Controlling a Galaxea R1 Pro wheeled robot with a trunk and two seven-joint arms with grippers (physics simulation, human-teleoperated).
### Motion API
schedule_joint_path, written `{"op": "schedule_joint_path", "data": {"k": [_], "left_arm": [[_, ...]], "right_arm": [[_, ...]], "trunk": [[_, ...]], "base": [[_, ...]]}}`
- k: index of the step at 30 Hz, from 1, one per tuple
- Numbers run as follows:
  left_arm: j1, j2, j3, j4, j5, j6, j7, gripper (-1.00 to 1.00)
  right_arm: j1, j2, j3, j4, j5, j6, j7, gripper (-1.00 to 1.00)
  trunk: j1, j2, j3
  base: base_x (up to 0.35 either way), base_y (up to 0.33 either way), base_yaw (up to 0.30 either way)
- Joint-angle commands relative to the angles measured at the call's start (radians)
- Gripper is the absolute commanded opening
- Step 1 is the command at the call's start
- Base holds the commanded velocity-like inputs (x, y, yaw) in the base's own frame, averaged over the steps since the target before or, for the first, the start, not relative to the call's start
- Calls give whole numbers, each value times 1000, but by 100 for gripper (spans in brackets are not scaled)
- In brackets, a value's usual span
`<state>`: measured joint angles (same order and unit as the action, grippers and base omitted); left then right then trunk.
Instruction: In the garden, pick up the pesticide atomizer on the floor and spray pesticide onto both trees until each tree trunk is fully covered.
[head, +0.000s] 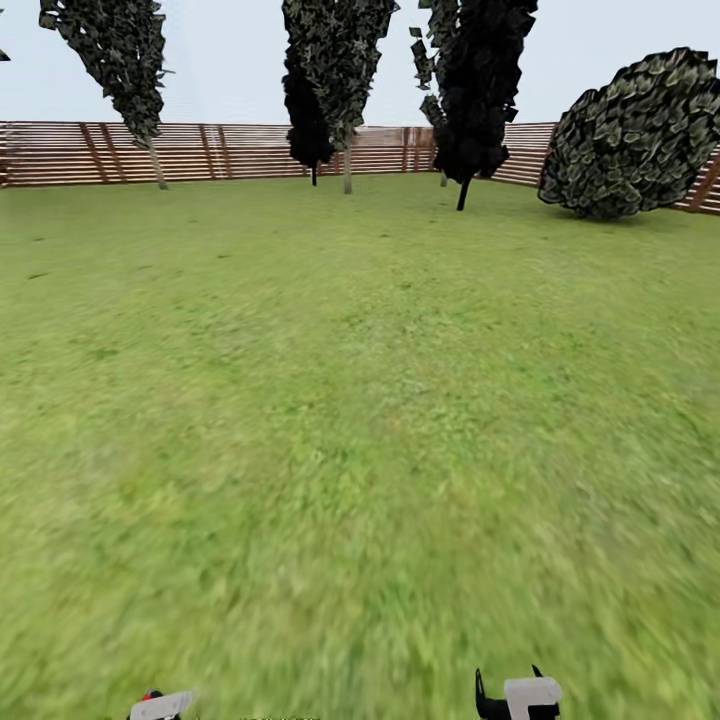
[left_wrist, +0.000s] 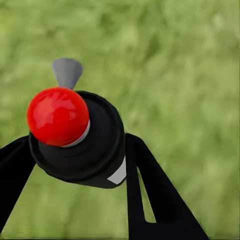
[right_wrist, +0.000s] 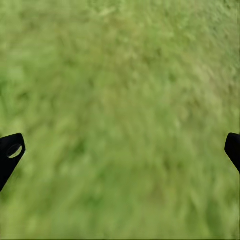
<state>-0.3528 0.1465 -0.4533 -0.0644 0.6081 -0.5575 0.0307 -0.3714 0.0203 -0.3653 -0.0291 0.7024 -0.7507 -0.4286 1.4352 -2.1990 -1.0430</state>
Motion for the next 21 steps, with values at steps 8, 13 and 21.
{"op": "schedule_joint_path", "data": {"k": [8, 13, 21], "left_arm": [[0, -1, 2, -1, 14, 2, 1, -100], [0, -2, 2, -2, 26, 3, 2, -100], [0, 0, 2, -1, 25, 2, 2, -100]], "right_arm": [[0, 0, 0, 0, 0, 0, 1, 100], [0, 0, 0, 0, 0, 0, 1, 100], [0, 0, 0, 0, 0, 0, 1, 100]], "trunk": [[0, 0, 0], [0, 0, 1], [0, 0, 6]], "base": [[0, 0, 280], [0, 0, 280], [0, 0, 280]]}}
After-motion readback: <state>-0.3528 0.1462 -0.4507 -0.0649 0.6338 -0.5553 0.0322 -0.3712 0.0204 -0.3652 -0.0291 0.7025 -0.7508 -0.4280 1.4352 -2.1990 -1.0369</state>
